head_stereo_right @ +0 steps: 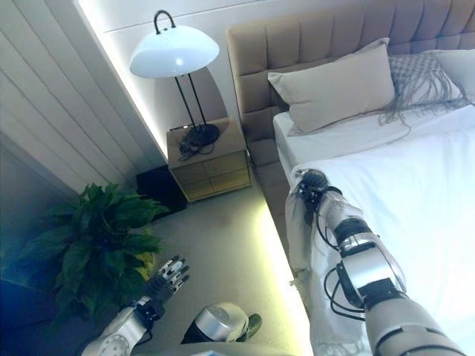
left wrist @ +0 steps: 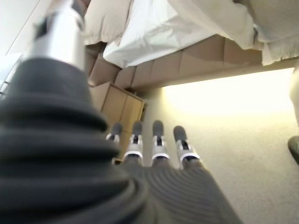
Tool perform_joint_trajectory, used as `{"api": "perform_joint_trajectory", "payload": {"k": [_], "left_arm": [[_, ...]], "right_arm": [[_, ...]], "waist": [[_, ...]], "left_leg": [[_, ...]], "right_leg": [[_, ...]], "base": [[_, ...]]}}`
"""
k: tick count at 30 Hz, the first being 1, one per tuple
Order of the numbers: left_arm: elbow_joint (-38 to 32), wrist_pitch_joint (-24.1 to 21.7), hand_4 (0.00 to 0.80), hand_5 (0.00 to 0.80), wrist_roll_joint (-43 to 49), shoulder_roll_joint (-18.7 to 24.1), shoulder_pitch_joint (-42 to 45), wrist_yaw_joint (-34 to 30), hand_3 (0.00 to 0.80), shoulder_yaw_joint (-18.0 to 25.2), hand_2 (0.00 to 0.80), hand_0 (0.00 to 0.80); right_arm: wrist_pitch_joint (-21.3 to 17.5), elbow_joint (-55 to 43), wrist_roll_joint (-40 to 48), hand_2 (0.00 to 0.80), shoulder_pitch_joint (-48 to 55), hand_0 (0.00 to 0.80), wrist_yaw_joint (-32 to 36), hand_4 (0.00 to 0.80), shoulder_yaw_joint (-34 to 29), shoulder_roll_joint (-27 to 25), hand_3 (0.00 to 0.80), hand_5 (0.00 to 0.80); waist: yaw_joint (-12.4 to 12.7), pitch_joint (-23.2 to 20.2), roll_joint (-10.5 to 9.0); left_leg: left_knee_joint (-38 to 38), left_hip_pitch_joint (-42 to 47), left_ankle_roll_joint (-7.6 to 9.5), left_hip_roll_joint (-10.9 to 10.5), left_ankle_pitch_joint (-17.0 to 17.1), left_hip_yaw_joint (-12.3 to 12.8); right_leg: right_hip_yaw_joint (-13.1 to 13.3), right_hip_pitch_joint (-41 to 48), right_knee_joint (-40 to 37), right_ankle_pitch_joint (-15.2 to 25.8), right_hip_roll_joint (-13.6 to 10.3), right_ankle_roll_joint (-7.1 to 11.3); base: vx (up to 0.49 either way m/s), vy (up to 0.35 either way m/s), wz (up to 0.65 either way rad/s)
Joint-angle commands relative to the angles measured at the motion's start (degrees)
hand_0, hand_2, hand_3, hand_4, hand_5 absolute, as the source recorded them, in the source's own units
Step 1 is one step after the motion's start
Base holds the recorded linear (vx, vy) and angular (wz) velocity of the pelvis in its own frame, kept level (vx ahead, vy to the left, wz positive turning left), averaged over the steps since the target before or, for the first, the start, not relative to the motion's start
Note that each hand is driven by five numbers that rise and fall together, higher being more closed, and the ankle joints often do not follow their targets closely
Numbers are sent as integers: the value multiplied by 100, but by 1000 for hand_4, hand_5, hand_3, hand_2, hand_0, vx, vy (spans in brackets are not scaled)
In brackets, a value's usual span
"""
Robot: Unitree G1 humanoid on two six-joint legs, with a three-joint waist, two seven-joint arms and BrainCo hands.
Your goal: Make the bed neatly
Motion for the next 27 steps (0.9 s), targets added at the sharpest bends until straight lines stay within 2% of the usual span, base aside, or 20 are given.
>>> {"api": "perform_joint_trajectory", "payload": {"k": [1,3,5,7,13,17,18,20,23,24,27], "left_arm": [[-642,-168,0,0,288,269,228,-309,0,-36,0,0],[-668,-168,0,0,371,272,253,-402,0,-47,0,0],[-709,-136,0,0,458,267,245,-482,0,-56,0,0],[-719,-100,0,0,465,264,223,-485,0,-67,0,0],[-738,-99,0,0,422,295,128,-464,0,-97,0,0],[-738,-147,0,0,467,244,93,-410,0,-109,0,0],[-744,-160,0,0,460,239,97,-397,0,-102,0,0],[-776,-161,0,0,500,181,121,-359,0,-60,0,0],[-797,-243,0,0,552,71,156,-270,0,-98,0,0],[-806,-269,0,0,570,38,165,-248,0,-123,0,0],[-781,-357,0,0,575,-21,164,-165,0,-187,0,0]], "right_arm": [[-70,-545,228,0,-938,0,559,0,28,681,0,0],[254,-510,-70,0,-732,0,711,0,49,664,0,0],[269,-471,-261,0,-517,0,878,0,177,643,0,0],[295,-428,-156,0,-347,0,957,0,220,650,0,0],[909,-413,164,0,55,0,1134,0,88,759,0,0],[569,-856,1144,0,386,0,1356,0,123,996,0,0],[541,-1071,1284,0,484,0,1206,0,87,1090,0,0],[318,-1432,954,0,748,0,831,0,141,1284,0,0],[149,-1645,816,0,1138,0,846,0,411,1497,0,0],[87,-1697,731,0,1238,0,875,0,469,1540,0,0],[168,-1765,513,0,1360,0,950,0,606,1627,0,0]], "waist": [[230,-286,-284],[228,-261,-300],[242,-236,-320],[229,-229,-325],[190,-169,-364],[145,-108,-406],[117,-104,-416],[65,-95,-443],[2,-55,-455],[-19,-30,-454],[-68,-14,-472]], "left_leg": [[230,-321,76,295,296,234],[201,-304,54,328,298,237],[163,-290,35,358,310,234],[110,-269,14,402,336,257],[102,-278,-30,501,329,371],[126,-268,-41,555,317,474],[129,-265,-39,556,305,497],[127,-253,-16,559,275,530],[105,-205,13,577,245,575],[102,-252,61,539,362,629],[90,-251,70,581,376,691]], "right_leg": [[83,387,-726,2506,-305,62],[74,416,-809,2508,-266,62],[73,417,-899,2547,-234,62],[87,427,-994,2563,-189,62],[146,355,-1124,2640,-140,62],[172,312,-1141,2715,-133,62],[185,292,-1140,2734,-136,62],[244,229,-1140,2745,-137,62],[351,139,-1134,2763,-116,62],[311,84,-1173,2901,-163,62],[353,73,-1266,2898,-118,62]], "base": [[-25,-41,-3],[-31,-60,-3],[-46,-78,-5],[-34,-72,-8],[-36,-64,-12],[-23,-62,-10],[-17,-51,-6],[-22,-49,-7],[-49,-44,-12],[-94,-26,-17],[-58,-58,-18]]}}
